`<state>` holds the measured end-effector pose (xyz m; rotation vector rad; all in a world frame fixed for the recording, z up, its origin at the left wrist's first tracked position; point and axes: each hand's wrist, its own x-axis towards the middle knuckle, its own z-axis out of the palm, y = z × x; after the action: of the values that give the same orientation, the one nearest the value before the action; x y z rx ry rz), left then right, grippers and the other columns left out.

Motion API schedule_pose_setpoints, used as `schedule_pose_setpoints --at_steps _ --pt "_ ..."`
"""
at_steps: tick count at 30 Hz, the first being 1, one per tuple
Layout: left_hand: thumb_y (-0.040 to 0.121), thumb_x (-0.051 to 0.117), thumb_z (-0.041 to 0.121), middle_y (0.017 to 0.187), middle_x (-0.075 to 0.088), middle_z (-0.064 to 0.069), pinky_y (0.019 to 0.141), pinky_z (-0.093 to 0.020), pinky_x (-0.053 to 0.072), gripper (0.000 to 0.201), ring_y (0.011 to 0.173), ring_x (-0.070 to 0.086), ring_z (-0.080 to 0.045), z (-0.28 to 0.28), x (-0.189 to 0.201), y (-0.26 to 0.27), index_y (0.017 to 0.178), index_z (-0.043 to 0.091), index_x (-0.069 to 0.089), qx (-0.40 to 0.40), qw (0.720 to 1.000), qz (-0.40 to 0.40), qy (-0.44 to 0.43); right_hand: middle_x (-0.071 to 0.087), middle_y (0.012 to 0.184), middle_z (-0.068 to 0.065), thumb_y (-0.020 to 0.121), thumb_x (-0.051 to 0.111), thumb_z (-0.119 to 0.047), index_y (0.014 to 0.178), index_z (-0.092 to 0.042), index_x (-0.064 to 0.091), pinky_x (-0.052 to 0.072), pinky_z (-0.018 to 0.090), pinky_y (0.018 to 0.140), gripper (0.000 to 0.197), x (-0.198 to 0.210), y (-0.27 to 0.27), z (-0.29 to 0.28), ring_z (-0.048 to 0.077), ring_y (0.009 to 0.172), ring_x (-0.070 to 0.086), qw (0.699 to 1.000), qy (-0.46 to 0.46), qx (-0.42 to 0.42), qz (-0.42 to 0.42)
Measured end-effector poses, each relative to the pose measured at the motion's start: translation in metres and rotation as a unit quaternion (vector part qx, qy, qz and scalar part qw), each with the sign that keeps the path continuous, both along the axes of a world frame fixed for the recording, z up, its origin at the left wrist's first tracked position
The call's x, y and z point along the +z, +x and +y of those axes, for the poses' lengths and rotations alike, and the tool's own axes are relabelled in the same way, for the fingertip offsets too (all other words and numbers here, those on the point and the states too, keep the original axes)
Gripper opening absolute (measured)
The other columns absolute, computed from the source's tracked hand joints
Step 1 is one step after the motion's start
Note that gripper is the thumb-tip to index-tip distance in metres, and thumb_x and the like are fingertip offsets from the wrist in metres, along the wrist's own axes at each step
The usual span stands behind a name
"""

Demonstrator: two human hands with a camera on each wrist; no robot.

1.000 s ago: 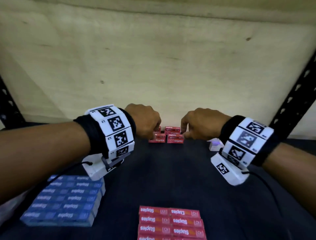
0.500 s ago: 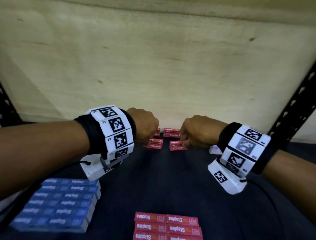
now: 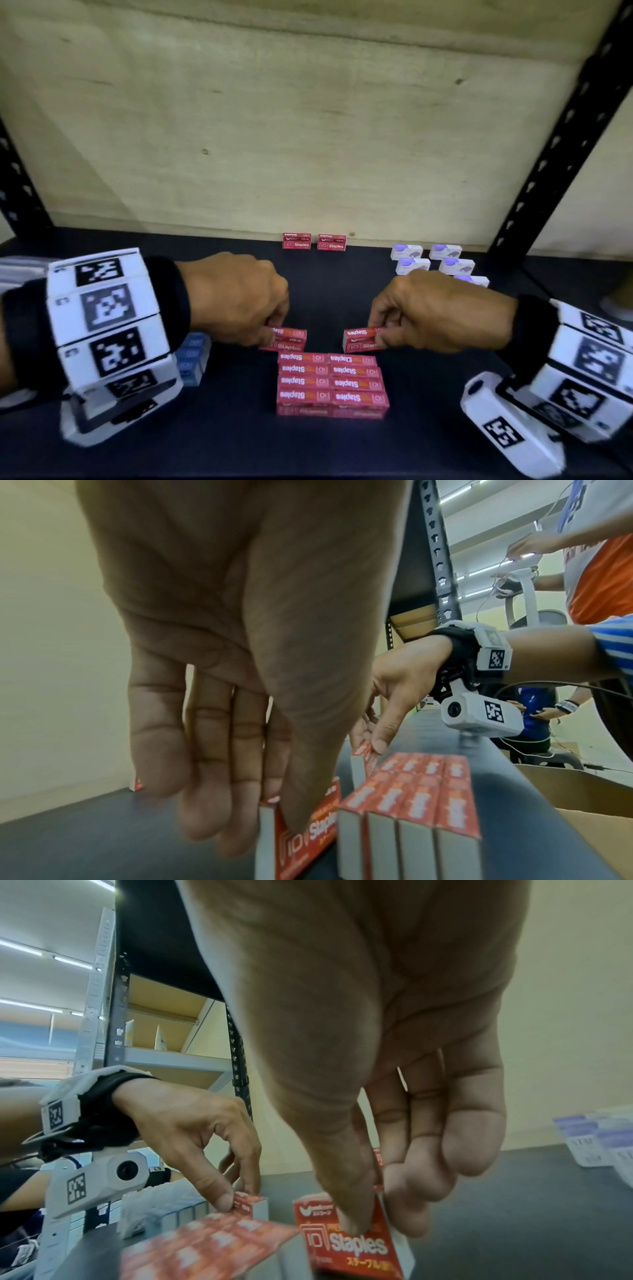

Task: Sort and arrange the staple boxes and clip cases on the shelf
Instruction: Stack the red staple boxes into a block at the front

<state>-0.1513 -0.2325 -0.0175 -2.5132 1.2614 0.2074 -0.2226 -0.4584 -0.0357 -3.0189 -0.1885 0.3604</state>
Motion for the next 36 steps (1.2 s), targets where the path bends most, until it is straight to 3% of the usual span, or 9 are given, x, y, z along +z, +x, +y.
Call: schedule_pose_setpoints --at_steps 5,9,14,18,21,26,29,36 --pt "0.088 0.059 0.052 0.066 0.047 0.019 0.073 -0.028 0.052 0.018 0.067 0.049 -0.006 0.008 -0.004 -0.010 0.096 0.037 0.064 0.006 0.999 0.035 -0.010 0.073 0.080 -0.011 0.088 0.069 -0.042 0.099 -0.028 0.073 0.047 0.015 0.062 0.018 -0.002 -0.018 0.001 0.002 0.070 0.064 1.000 0.019 -0.002 0.009" --pt "0.092 0.056 0.043 0.071 0.056 0.023 0.071 -0.019 0.048 0.017 0.064 0.053 0.002 0.010 -0.006 -0.006 0.102 0.036 0.067 0.016 0.996 0.090 -0.024 0.075 0.087 -0.014 0.093 0.061 -0.038 0.103 -0.030 0.073 0.054 0.019 0.074 0.017 -0.003 -0.025 0.003 0.001 0.077 0.067 0.999 0.041 -0.010 0.024" --pt "0.095 0.053 0.036 0.077 0.060 0.024 0.070 -0.014 0.042 0.017 0.067 0.054 0.005 0.007 -0.007 0.000 0.103 0.036 0.068 0.019 0.993 0.111 -0.039 0.073 0.081 -0.014 0.097 0.055 -0.033 0.097 -0.028 0.072 0.051 0.018 0.070 0.018 -0.003 -0.023 0.007 0.000 0.073 0.065 0.999 0.048 -0.016 0.020" --pt "0.094 0.055 0.036 0.071 0.059 0.023 0.061 -0.009 0.037 0.017 0.062 0.052 0.008 -0.002 -0.007 -0.001 0.102 0.034 0.069 0.011 0.992 0.114 -0.055 0.073 0.080 -0.013 0.096 0.055 -0.033 0.093 -0.030 0.072 0.052 0.021 0.071 0.017 -0.001 -0.019 0.014 0.000 0.073 0.065 0.999 0.041 -0.001 0.024" --pt "0.094 0.055 0.037 0.069 0.056 0.024 0.064 -0.012 0.039 0.017 0.062 0.052 0.006 -0.010 -0.008 -0.003 0.104 0.035 0.068 0.007 0.992 0.114 -0.056 0.073 0.082 -0.013 0.095 0.056 -0.035 0.096 -0.030 0.072 0.054 0.025 0.075 0.017 0.001 -0.016 0.020 0.002 0.074 0.065 0.999 0.030 0.007 0.027" --pt "0.094 0.050 0.046 0.088 0.061 0.019 0.076 -0.027 0.050 0.022 0.084 0.059 -0.007 -0.015 -0.003 -0.003 0.106 0.037 0.066 0.029 0.996 0.069 -0.040 0.072 0.091 -0.013 0.093 0.055 -0.050 0.101 -0.032 0.070 0.054 0.029 0.078 0.025 0.013 -0.006 0.023 0.006 0.078 0.064 0.999 -0.032 0.001 0.035" --pt "0.093 0.051 0.052 0.096 0.065 0.016 0.082 -0.033 0.053 0.025 0.089 0.061 -0.011 -0.019 0.004 0.010 0.106 0.036 0.065 0.039 0.998 0.030 -0.037 0.071 0.089 -0.014 0.092 0.056 -0.050 0.098 -0.032 0.069 0.054 0.032 0.082 0.024 0.026 0.017 0.017 0.007 0.081 0.063 0.998 -0.064 -0.002 0.010" --pt "0.090 0.057 0.050 0.111 0.062 0.006 0.072 -0.030 0.041 0.029 0.091 0.055 -0.018 -0.045 0.018 0.078 0.114 0.034 0.062 0.079 0.992 -0.078 -0.061 0.070 0.101 -0.007 0.090 0.065 -0.044 0.102 -0.029 0.071 0.052 0.036 0.087 0.019 0.044 0.100 -0.003 0.018 0.092 0.063 0.994 -0.090 -0.033 -0.047"
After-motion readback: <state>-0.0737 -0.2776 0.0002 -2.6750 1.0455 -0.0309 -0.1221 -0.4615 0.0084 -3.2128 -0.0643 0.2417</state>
